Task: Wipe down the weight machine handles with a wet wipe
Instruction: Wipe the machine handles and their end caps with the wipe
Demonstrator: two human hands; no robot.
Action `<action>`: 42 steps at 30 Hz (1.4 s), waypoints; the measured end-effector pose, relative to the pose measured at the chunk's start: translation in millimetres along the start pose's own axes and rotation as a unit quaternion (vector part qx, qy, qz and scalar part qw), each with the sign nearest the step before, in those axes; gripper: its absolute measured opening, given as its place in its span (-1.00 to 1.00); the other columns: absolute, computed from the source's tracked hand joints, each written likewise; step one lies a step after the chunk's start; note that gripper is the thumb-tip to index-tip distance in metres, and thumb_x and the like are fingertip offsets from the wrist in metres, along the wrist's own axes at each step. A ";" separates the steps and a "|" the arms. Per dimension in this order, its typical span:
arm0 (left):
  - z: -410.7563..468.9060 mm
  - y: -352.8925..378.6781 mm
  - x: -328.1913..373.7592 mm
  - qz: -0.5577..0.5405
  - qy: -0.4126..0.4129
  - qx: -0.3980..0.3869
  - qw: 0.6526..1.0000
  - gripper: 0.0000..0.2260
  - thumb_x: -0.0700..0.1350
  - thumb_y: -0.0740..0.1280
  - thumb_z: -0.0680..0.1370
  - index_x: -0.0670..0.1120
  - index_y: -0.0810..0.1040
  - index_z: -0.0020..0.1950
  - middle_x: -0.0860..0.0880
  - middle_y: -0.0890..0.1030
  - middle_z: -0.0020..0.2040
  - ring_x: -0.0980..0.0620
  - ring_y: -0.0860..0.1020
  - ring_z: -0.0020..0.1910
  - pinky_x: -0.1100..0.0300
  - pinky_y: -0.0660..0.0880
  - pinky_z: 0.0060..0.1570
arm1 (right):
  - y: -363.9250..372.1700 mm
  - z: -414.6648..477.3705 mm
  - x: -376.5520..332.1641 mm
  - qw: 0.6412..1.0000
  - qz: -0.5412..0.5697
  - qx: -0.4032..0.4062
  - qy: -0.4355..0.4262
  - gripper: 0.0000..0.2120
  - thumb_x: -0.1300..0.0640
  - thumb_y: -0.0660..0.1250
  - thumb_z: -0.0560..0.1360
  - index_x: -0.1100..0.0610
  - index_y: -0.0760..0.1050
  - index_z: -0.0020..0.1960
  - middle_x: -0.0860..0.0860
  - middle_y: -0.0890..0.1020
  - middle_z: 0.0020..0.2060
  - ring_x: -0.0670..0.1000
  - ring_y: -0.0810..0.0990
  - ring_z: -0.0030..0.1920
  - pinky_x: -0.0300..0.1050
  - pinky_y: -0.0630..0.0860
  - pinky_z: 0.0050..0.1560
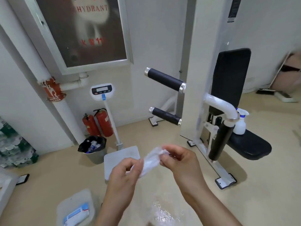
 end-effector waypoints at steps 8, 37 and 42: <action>3.1 -38.1 37.7 -0.047 0.076 -0.084 0.992 -0.87 0.09 0.48 0.40 0.16 0.64 -0.09 0.15 0.66 -0.13 0.15 0.61 -0.14 0.29 0.53 -0.19 | 50.3 -28.9 -28.4 0.999 0.012 0.010 -0.048 -0.94 0.30 0.43 0.43 0.28 0.61 -0.10 0.00 0.62 -0.40 -0.18 0.54 -0.42 -0.40 0.41 -0.40; 140.7 -4.2 50.8 -0.062 0.137 -0.210 0.966 -0.67 -0.24 0.46 0.43 0.25 0.67 -0.13 0.19 0.66 -0.17 0.17 0.63 -0.20 0.36 0.51 -0.23 | 66.9 54.5 -45.9 0.989 -0.056 0.105 -0.092 -0.77 0.29 0.41 0.45 0.01 0.67 0.00 0.00 0.72 -0.09 0.04 0.67 0.01 0.00 0.58 0.10; 186.8 -9.4 76.6 -0.059 0.242 -0.242 0.938 -0.91 -0.10 0.43 0.49 0.08 0.69 -0.11 0.10 0.60 -0.14 0.11 0.58 -0.17 0.34 0.48 -0.23 | 77.7 71.2 -81.3 0.935 -0.143 0.245 -0.214 -0.76 0.34 0.40 0.45 0.02 0.68 -0.08 -0.07 0.72 -0.21 -0.08 0.68 -0.15 -0.20 0.58 -0.10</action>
Point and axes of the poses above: each hand's wrist, its own z-axis towards the middle knuckle, its own y-axis out of the palm, x = y × z, the point moved 5 cm from there along z, towards the middle knuckle
